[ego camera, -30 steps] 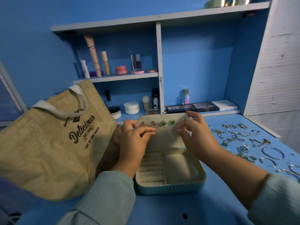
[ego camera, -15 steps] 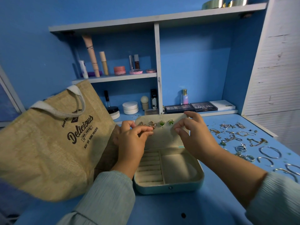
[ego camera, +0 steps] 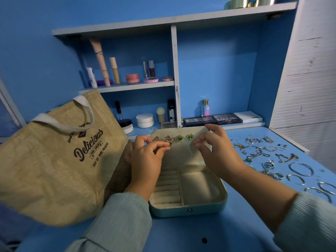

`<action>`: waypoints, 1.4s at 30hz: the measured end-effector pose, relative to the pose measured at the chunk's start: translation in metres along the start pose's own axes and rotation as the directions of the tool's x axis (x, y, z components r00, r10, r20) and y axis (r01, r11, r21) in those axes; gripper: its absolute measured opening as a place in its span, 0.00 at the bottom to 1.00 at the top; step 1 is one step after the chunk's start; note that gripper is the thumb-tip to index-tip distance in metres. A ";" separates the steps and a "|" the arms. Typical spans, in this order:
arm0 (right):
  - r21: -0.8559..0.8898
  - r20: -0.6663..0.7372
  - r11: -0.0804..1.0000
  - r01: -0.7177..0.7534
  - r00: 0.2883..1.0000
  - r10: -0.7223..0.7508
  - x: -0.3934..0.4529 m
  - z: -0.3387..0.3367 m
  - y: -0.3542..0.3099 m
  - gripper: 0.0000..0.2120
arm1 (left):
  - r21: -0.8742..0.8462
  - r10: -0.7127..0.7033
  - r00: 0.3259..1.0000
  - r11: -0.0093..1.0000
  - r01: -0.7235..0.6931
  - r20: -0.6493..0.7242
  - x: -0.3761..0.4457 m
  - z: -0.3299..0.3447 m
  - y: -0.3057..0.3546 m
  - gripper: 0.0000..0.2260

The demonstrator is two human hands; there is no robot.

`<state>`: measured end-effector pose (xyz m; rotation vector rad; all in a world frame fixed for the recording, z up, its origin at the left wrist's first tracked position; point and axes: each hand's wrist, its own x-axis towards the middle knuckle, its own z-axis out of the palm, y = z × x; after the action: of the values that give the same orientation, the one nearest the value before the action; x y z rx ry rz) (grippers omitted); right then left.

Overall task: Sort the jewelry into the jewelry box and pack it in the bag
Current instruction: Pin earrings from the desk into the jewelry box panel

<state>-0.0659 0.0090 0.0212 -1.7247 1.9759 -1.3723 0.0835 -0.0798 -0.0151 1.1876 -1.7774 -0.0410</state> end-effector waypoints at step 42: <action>-0.016 0.083 0.998 -0.061 0.995 0.062 0.027 0.000 0.003 0.05 | -0.045 -0.039 0.988 0.998 0.046 0.150 0.018 -0.009 0.006 0.08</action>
<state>-0.0765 -0.0143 0.0308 -1.6835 1.9799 -1.2497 0.0850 -0.0855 0.0050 1.2143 -1.8699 -0.2021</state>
